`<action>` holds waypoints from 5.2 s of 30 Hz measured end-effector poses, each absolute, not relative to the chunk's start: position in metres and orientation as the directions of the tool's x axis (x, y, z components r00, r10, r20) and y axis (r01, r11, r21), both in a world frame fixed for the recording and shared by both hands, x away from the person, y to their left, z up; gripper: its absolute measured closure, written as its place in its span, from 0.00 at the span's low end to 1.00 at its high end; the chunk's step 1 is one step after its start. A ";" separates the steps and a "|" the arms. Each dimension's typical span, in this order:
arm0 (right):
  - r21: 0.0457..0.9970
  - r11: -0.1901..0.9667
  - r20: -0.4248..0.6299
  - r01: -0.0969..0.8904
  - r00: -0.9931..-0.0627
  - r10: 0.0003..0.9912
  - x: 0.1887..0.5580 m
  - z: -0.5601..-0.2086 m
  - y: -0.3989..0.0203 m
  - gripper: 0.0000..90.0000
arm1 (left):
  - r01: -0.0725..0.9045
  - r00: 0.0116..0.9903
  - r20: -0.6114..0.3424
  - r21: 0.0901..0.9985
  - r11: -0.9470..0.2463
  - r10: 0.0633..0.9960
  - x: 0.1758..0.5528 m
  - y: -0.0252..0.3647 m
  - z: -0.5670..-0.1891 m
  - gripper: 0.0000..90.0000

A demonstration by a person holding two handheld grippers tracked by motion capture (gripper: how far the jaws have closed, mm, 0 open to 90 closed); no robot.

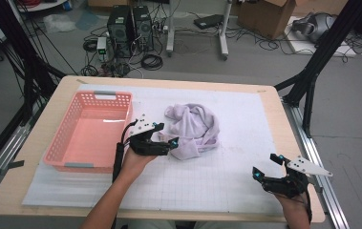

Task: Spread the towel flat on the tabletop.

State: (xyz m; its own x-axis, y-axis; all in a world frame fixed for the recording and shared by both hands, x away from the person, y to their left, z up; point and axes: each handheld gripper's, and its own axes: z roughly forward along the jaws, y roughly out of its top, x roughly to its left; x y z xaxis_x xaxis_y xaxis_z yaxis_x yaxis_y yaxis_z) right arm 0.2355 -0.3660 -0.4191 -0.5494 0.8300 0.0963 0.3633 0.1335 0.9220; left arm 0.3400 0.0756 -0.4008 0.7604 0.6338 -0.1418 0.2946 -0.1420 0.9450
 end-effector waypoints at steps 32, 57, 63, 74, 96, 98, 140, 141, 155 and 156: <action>0.909 0.136 0.114 0.395 -0.547 0.829 0.239 -0.424 -0.370 0.09 | 0.363 0.814 -0.083 0.845 -0.393 0.574 0.394 -0.035 -0.402 0.34; 0.913 0.117 0.119 0.392 -0.528 0.841 0.235 -0.422 -0.380 0.09 | 0.342 0.835 0.081 0.698 -0.629 0.544 0.400 -0.091 -0.413 0.93; 0.912 0.116 0.119 0.392 -0.526 0.842 0.239 -0.424 -0.381 0.09 | 0.376 0.831 -0.073 0.805 -0.460 0.551 0.403 -0.066 -0.390 0.94; 0.907 0.139 0.095 0.398 -0.513 0.853 0.253 -0.425 -0.371 0.17 | 0.397 0.739 -0.158 0.888 -0.233 0.655 0.411 0.027 -0.342 0.94; 0.812 0.266 0.122 0.520 -0.596 0.793 0.384 -0.436 -0.266 0.21 | 0.419 0.697 -0.162 0.883 -0.214 0.698 0.405 0.074 -0.351 0.94; 0.797 0.271 0.161 0.540 -0.622 0.766 0.393 -0.438 -0.250 0.21 | 0.420 0.689 -0.165 0.884 -0.204 0.705 0.406 0.077 -0.352 0.93; 0.783 0.300 0.140 0.545 -0.624 0.769 0.341 -0.392 -0.301 0.89 | 0.462 0.664 -0.231 0.874 -0.148 0.711 0.407 0.019 -0.399 0.52; 0.788 0.295 0.135 0.540 -0.619 0.773 0.346 -0.389 -0.297 0.89 | 0.456 0.663 -0.229 0.879 -0.142 0.712 0.407 0.021 -0.397 0.51; 0.786 0.177 0.106 0.592 -0.411 0.905 0.388 -0.390 -0.287 0.72 | 0.382 0.781 -0.181 0.896 -0.228 0.597 0.382 0.027 -0.400 0.58; 0.785 0.175 0.110 0.594 -0.411 0.905 0.387 -0.391 -0.290 0.64 | 0.389 0.795 -0.205 0.894 -0.221 0.571 0.381 0.024 -0.404 0.58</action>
State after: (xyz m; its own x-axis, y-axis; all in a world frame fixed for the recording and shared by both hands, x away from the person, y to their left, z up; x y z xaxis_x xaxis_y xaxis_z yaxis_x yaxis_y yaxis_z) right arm 0.3870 -0.2895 -0.3915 -0.4109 0.9050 0.1098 0.5944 0.1746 0.7850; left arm 0.3805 0.0240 -0.4037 0.7950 0.5709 -0.2049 0.3892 -0.2211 0.8942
